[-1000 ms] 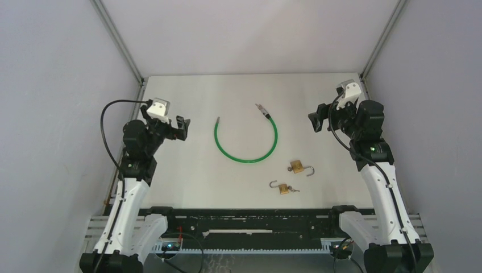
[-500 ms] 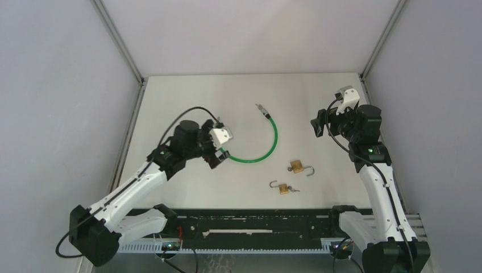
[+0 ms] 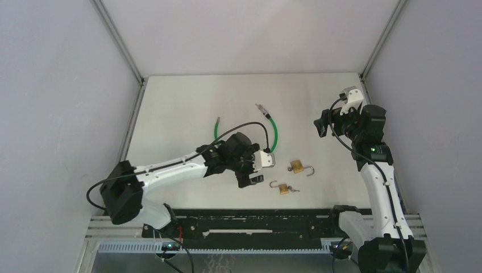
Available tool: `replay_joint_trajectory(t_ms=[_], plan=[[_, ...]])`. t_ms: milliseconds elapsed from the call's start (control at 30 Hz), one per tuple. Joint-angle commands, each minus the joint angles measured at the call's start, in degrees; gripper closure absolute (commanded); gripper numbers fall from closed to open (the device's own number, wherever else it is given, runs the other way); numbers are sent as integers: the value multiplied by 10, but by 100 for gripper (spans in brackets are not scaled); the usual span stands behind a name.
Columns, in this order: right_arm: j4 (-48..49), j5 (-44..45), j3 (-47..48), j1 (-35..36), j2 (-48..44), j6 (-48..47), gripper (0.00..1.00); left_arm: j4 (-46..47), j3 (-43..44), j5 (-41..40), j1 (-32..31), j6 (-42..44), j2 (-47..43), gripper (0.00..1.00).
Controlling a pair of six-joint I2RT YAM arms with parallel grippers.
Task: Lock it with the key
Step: Adjust the lock at the center of the board.
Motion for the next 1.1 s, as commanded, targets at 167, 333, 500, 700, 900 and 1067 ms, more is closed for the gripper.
replay_joint_trajectory(t_ms=[167,333,500,700,900,1067], plan=[[20,-21,-4,-14,0,-4,0,69,64,54,-59,-32,102,12],[19,-26,-5,-18,4,-4,0,97,67,64,-76,-37,140,23],[20,-29,-5,-16,10,-5,0,109,83,68,-84,-28,172,36],[19,-31,-5,-17,12,-5,0,102,104,77,-94,-7,205,45],[17,-31,-4,-17,10,-6,0,93,126,76,-100,2,237,51],[17,-33,-5,-18,4,-7,0,80,133,75,-101,12,255,58]])
